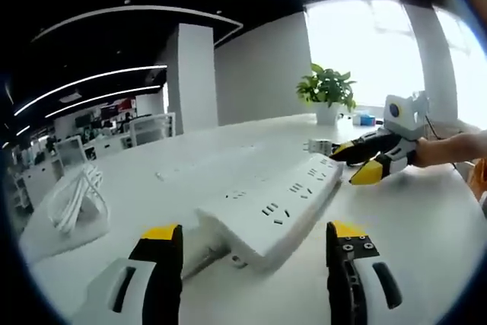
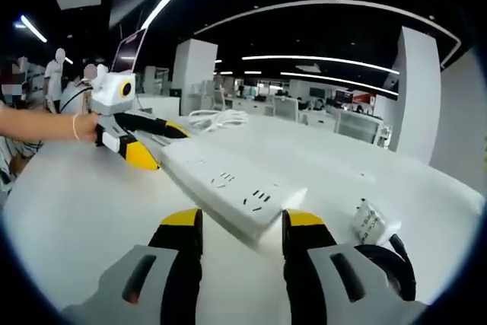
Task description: Straighten the power strip on the desk, plug the charger into it
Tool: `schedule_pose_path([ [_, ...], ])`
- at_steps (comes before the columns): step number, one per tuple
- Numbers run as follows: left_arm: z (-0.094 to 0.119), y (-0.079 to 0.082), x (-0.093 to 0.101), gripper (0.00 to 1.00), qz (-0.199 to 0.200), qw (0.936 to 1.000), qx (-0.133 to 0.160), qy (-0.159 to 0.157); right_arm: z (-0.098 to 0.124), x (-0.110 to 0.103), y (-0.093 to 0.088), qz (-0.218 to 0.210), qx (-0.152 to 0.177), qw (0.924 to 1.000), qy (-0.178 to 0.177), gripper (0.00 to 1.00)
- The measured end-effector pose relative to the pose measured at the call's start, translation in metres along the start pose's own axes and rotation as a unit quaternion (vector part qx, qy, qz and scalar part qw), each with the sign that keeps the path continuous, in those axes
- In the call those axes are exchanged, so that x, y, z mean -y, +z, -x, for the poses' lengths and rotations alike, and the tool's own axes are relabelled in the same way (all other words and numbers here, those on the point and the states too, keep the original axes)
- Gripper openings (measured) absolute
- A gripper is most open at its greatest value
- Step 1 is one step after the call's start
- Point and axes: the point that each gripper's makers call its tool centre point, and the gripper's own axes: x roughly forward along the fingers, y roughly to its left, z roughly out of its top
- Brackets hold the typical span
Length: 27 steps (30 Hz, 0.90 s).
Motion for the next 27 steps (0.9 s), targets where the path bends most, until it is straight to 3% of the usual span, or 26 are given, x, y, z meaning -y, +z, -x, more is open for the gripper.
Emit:
schedule_pose_path([
  [4,0.005,0.004,0.006,0.89,-0.007,0.9999,0.008,0.001,0.0,-0.004,0.004,-0.01,0.009,0.9999,0.0,0.61],
  [10,0.01,0.005,0.02,0.92,-0.006,0.9998,0.012,-0.013,0.0,-0.009,0.005,-0.011,0.01,0.9999,0.004,0.72],
  [19,0.018,0.008,0.036,0.99,0.0,0.9993,0.032,-0.02,0.01,-0.018,0.015,-0.056,0.05,0.9969,0.024,0.94],
  [27,0.033,0.018,0.045,0.99,0.004,0.9979,0.061,-0.022,0.025,-0.024,0.024,-0.077,0.077,0.9935,0.033,1.0],
])
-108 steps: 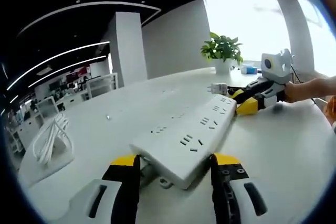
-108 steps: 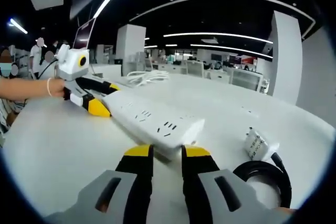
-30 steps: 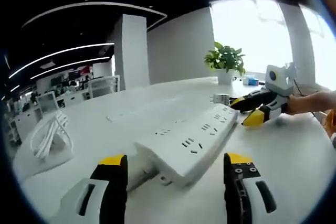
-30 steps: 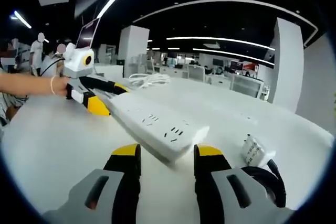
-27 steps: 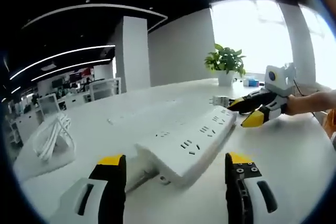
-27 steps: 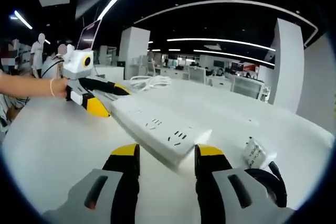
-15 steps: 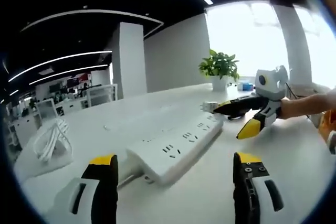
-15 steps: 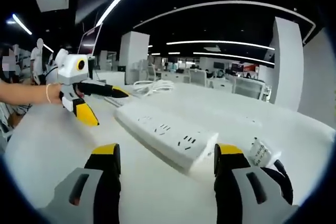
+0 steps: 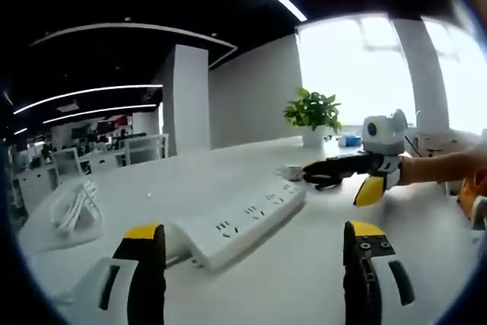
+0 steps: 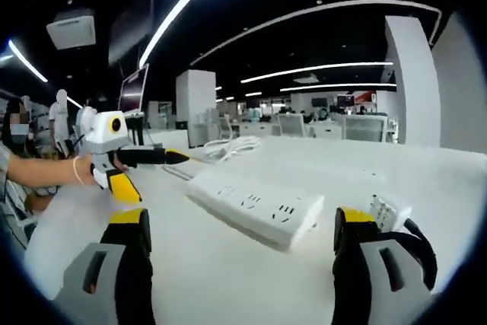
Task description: Straighten the power strip on the desk, plug the charger into it
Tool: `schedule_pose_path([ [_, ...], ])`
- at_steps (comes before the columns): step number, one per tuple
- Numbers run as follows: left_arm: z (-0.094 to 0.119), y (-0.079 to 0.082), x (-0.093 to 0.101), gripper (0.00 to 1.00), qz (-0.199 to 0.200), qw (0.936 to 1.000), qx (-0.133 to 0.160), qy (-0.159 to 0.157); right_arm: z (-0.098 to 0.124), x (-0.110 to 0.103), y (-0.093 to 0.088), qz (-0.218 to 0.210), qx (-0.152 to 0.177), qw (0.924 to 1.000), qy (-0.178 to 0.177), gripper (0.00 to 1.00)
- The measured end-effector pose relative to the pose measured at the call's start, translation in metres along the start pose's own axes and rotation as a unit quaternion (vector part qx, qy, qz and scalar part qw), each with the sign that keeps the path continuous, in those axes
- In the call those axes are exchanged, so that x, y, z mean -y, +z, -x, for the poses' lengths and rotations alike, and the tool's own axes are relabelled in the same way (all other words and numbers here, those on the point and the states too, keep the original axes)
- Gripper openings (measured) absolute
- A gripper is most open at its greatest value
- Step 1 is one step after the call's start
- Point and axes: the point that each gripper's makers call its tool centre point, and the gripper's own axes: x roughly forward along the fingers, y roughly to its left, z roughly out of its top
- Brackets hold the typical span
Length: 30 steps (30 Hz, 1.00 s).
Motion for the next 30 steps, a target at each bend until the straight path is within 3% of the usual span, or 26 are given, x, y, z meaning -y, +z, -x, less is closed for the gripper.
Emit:
schedule_pose_path([
  [13,0.025,0.004,0.007,0.99,-0.032,0.9991,0.025,0.014,0.021,0.003,0.008,0.011,0.025,0.9995,-0.014,1.0],
  [18,0.03,0.003,0.009,0.99,-0.018,0.9992,0.032,0.017,0.027,0.011,0.016,-0.01,0.043,0.9988,-0.022,1.0],
  [30,0.044,0.009,0.014,0.96,-0.012,0.9984,0.05,0.025,0.058,0.033,0.028,0.009,0.052,0.9972,-0.052,1.0],
])
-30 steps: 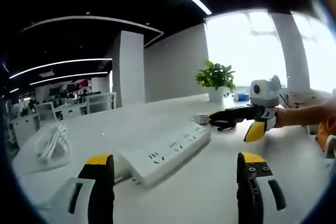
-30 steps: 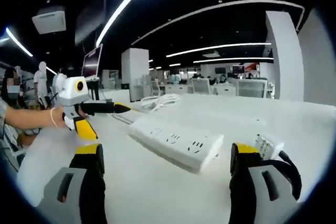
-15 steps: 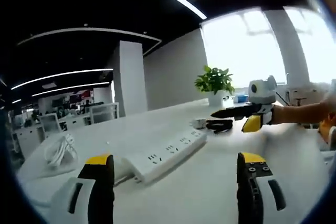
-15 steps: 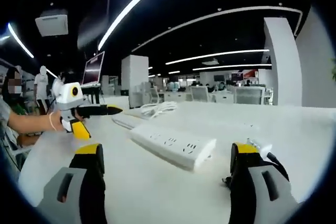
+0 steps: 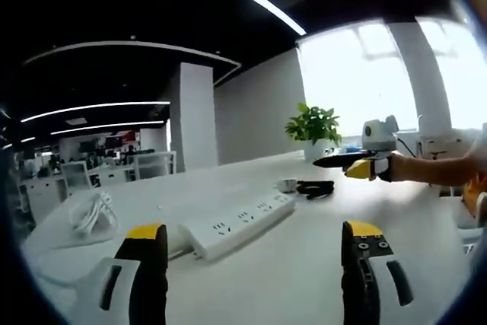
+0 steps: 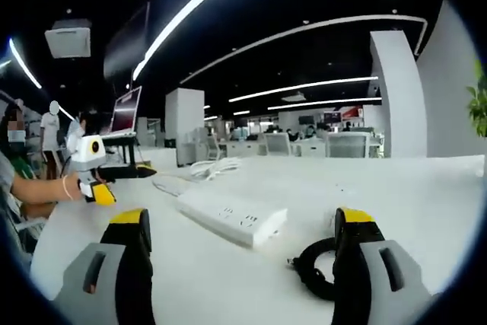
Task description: Straighten the power strip on the desk, plug the charger into it
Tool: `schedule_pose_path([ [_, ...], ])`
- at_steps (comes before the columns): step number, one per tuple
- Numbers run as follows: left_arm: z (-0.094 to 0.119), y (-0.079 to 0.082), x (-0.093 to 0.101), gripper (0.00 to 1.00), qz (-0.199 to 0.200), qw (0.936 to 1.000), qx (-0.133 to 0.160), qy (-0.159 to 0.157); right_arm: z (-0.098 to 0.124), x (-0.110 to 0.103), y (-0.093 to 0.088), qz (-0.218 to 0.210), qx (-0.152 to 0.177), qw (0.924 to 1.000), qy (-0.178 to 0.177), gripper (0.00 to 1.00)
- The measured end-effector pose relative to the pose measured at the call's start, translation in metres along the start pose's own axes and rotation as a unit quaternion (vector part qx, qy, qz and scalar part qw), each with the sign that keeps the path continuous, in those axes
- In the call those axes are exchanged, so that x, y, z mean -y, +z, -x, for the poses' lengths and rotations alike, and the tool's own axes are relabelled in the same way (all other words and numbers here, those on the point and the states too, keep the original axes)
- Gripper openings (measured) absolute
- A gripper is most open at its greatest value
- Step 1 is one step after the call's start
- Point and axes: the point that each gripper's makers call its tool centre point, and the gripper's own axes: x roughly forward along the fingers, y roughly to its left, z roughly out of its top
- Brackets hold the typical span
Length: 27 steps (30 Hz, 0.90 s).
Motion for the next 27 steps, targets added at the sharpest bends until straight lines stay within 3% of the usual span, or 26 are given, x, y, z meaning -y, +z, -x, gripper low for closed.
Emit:
schedule_pose_path([
  [5,-0.001,0.001,0.003,0.96,0.003,1.0,0.006,0.0,0.003,0.01,0.002,0.003,-0.001,1.0,-0.008,1.0],
  [10,-0.003,-0.001,0.007,0.95,0.005,1.0,0.006,-0.003,0.001,0.019,-0.007,0.021,-0.029,0.9994,-0.006,0.98],
  [16,-0.002,0.0,0.008,0.95,0.01,0.9999,0.012,-0.002,-0.001,0.029,-0.014,0.035,-0.049,0.9981,0.001,0.91],
  [27,-0.002,0.0,0.006,0.93,0.01,0.9999,0.014,-0.002,0.007,0.055,-0.043,0.039,-0.109,0.9932,-0.008,0.77],
])
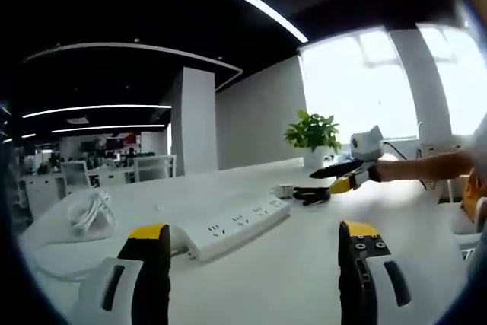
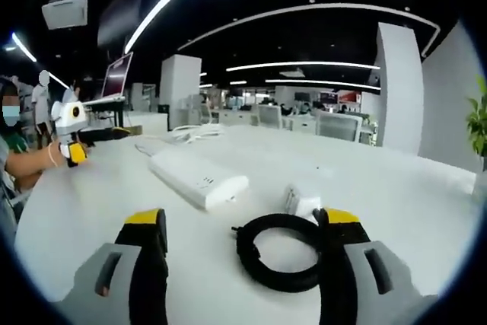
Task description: Straighten the power strip on the desk, plug the charger into it
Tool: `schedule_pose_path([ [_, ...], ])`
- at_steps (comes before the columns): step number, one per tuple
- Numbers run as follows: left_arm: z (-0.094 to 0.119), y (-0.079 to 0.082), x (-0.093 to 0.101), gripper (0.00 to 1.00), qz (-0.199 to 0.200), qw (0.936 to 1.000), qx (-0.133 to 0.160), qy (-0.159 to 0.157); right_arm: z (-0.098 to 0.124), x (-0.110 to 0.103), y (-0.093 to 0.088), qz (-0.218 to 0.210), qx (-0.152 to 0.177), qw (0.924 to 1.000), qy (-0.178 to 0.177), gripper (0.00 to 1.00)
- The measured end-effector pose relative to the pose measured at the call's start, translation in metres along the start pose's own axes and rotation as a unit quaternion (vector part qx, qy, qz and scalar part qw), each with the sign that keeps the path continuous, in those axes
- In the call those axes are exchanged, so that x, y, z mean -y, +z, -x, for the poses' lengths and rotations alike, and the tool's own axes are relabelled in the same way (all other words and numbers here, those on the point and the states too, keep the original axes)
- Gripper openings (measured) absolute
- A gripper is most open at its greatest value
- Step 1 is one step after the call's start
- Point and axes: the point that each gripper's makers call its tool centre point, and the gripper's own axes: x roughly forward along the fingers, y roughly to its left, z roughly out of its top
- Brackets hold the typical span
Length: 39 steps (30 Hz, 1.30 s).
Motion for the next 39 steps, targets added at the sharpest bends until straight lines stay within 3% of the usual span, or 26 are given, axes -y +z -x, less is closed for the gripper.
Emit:
schedule_pose_path([
  [7,0.0,0.002,0.003,0.93,-0.001,1.0,0.002,-0.001,-0.004,0.005,-0.01,0.002,-0.025,0.9997,0.005,0.65],
  [11,0.0,0.001,0.003,0.93,0.0,1.0,-0.001,0.0,-0.006,0.005,-0.015,0.005,-0.037,0.9993,0.009,0.64],
  [19,-0.001,-0.002,0.003,0.92,0.003,1.0,-0.005,0.002,-0.008,0.007,-0.03,0.007,-0.083,0.9964,0.012,0.51],
  [21,-0.001,-0.002,0.004,0.92,0.005,1.0,-0.005,0.001,-0.009,0.009,-0.028,0.008,-0.082,0.9966,0.012,0.46],
  [25,-0.001,-0.004,0.004,0.92,0.007,1.0,-0.007,0.001,-0.009,0.007,-0.029,0.006,-0.094,0.9954,0.016,0.45],
  [30,-0.001,-0.006,0.004,0.92,0.009,0.9999,-0.009,0.0,-0.011,0.0,-0.036,0.043,-0.133,0.9898,0.03,0.43],
  [39,0.0,-0.006,0.006,0.92,0.014,0.9999,-0.006,-0.002,-0.016,-0.001,-0.034,0.021,-0.159,0.9862,0.039,0.28],
])
